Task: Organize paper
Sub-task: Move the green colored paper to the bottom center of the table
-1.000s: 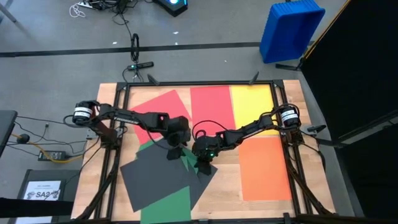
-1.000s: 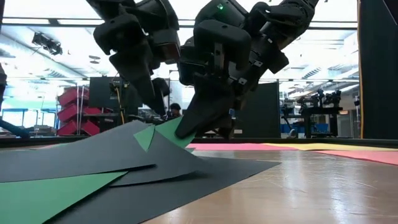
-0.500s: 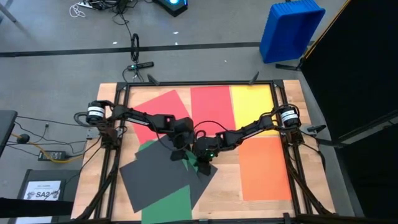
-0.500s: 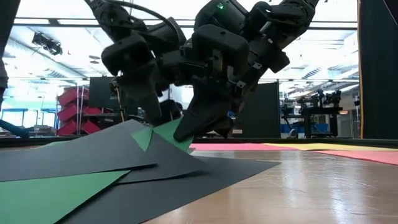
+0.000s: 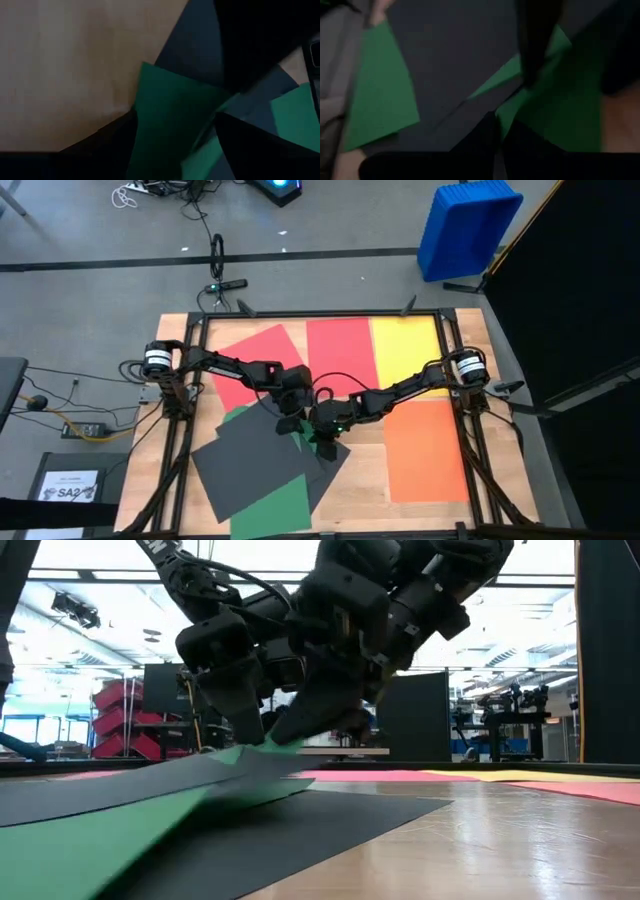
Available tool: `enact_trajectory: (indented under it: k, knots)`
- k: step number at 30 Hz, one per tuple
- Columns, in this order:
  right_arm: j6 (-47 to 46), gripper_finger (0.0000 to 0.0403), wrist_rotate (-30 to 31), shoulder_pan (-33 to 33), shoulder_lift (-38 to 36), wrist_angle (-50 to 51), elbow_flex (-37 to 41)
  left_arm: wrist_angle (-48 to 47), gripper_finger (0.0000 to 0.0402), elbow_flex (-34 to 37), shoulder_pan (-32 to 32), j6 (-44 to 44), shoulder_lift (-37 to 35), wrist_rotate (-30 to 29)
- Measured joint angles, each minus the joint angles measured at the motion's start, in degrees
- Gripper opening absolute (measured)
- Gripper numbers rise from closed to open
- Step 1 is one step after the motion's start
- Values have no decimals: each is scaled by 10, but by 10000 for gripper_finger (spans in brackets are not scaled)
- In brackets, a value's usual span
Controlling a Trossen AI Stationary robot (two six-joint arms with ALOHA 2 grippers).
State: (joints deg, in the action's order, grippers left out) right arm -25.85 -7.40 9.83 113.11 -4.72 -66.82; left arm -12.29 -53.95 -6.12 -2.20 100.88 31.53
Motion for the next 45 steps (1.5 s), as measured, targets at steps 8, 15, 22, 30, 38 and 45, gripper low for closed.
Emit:
enact_trajectory:
  k: [8,15,22,30,38,45]
  knots:
    - [0,0,21,6,-11,12,1,21,253,0,0,-9,-1,33]
    - [1,0,22,2,-11,14,1,31,246,0,3,-8,-1,44]
    - [1,0,32,2,-11,19,1,31,198,0,3,4,11,63]
    - [1,0,34,2,-11,19,1,32,86,0,2,7,51,88]
    - [1,0,34,1,-11,21,1,36,13,-6,-14,5,51,111]
    - [0,0,36,0,-11,25,1,35,10,-8,-19,5,51,147]
